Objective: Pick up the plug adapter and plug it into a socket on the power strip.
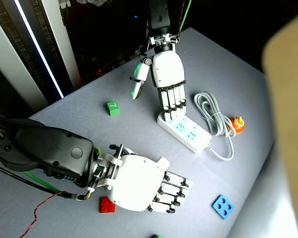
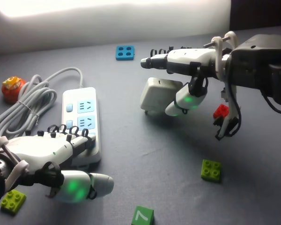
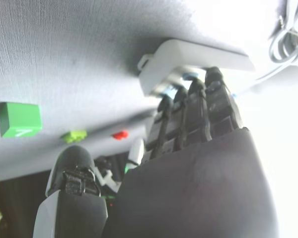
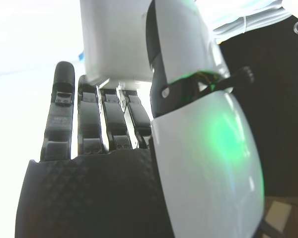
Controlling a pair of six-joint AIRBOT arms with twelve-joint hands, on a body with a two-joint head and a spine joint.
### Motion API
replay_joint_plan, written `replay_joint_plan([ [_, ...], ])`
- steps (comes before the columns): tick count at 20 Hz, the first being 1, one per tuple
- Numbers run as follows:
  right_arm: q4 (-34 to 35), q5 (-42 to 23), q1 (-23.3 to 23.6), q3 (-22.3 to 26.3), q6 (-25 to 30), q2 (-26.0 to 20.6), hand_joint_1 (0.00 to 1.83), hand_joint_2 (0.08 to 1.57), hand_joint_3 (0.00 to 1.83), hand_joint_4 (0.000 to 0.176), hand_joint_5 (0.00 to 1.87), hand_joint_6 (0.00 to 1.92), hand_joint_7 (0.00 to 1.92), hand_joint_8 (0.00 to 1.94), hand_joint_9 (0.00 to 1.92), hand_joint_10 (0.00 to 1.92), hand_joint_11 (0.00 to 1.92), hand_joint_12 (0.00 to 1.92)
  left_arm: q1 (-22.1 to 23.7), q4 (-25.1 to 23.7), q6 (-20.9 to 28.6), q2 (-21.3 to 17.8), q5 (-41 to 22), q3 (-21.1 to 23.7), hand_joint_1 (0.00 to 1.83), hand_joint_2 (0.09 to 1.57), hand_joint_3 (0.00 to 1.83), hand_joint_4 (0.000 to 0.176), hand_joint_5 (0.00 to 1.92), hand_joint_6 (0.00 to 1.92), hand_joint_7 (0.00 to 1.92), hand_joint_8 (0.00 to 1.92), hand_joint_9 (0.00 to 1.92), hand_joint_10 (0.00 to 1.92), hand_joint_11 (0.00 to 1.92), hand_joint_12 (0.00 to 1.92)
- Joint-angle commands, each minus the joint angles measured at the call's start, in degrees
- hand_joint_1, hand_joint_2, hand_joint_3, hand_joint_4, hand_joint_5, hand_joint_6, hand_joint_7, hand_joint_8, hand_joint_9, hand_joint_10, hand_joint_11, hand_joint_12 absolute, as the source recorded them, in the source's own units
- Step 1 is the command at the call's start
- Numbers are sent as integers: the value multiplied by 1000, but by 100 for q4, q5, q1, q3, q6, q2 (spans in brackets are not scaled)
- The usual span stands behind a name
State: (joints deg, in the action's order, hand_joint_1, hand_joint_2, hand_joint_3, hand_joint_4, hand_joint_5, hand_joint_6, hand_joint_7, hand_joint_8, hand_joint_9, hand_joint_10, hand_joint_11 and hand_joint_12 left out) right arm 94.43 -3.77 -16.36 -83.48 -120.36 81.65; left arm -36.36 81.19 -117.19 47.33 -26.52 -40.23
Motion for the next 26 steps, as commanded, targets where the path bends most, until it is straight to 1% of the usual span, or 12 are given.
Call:
replay_joint_plan([
  [1, -20, 14, 9, -19, 2, -7, 1320, 1009, 6, 0, 89, 3, 57, 2, 57, 2, 0, 518, -22, -57, 6, -45, 90, 6, 0, 1169, 2, 0, 14, 2, 7, 3, 0, 0, 0, 0],
  [2, -20, 14, -24, -27, 1, 22, 1301, 1013, 3, 0, 97, 2, 82, 5, 82, 7, 0, 559, -28, -57, -5, -60, 129, 6, 0, 1173, 4, 0, 13, 1, 3, 1, 0, 0, 0, 0],
  [7, -20, 24, -71, -185, 7, 164, 1274, 1026, 4, 0, 101, 2, 96, 5, 110, 11, 0, 612, -28, -57, -56, -97, 216, -13, 0, 1169, 2, 0, 20, 3, 13, 4, 0, 0, 0, 0],
  [8, -19, 25, -73, -215, 32, 185, 1261, 1034, 5, 0, 128, 7, 107, 5, 118, 9, 0, 643, -29, -57, -61, -97, 228, -16, 0, 1176, 5, 0, 27, 6, 16, 5, 0, 0, 0, 0],
  [10, -15, 20, -85, -251, 81, 214, 1283, 1032, 2, 0, 122, 2, 105, 2, 113, 5, 0, 641, -38, -57, -98, -86, 228, -15, 0, 1169, 1, 0, 4, 0, 0, 0, 0, 0, 0, 0],
  [13, -10, 14, -117, -290, 84, 254, 1267, 1040, 3, 0, 142, 3, 111, 1, 118, 1, 0, 645, -67, -57, -108, -62, 230, -21, 0, 1178, 5, 0, 6, 0, 1, 0, 0, 0, 0, 0],
  [14, -10, 14, -125, -298, 80, 264, 1265, 1035, 0, 0, 151, 2, 124, 2, 129, 3, 0, 685, -80, -57, -108, -53, 232, -33, 0, 1177, 4, 0, 0, 0, 0, 0, 0, 0, 0, 0],
  [16, -10, 15, -128, -331, 68, 290, 1269, 1036, 0, 0, 153, 3, 130, 5, 135, 5, 0, 689, -83, -57, -134, -31, 281, -62, 0, 1177, 3, 0, 2, 1, 0, 0, 0, 0, 0, 0],
  [19, -11, 16, -119, -429, 62, 354, 1275, 1026, 0, 0, 168, 4, 158, 6, 167, 9, 0, 748, -84, -57, -210, -23, 401, -99, 0, 1182, 5, 0, 9, 3, 2, 1, 0, 0, 0, 0],
  [21, -11, 16, -113, -494, 62, 400, 1265, 1022, 0, 0, 207, 9, 184, 6, 192, 9, 0, 804, -92, -57, -210, -23, 449, -110, 0, 1184, 5, 0, 18, 6, 9, 3, 0, 0, 0, 0],
  [22, -11, 17, -111, -498, 62, 410, 1268, 1035, 3, 0, 195, 2, 170, 5, 174, 5, 0, 751, -92, -57, -210, -24, 458, -113, 0, 1179, 2, 0, 3, 0, 1, 0, 0, 0, 0, 0],
  [26, -11, 21, -99, -510, 53, 454, 1278, 1036, 1, 0, 203, 2, 180, 1, 178, 1, 0, 758, -86, -57, -210, -23, 465, -136, 0, 1176, 0, 0, 0, 0, 0, 0, 0, 0, 0, 0],
])
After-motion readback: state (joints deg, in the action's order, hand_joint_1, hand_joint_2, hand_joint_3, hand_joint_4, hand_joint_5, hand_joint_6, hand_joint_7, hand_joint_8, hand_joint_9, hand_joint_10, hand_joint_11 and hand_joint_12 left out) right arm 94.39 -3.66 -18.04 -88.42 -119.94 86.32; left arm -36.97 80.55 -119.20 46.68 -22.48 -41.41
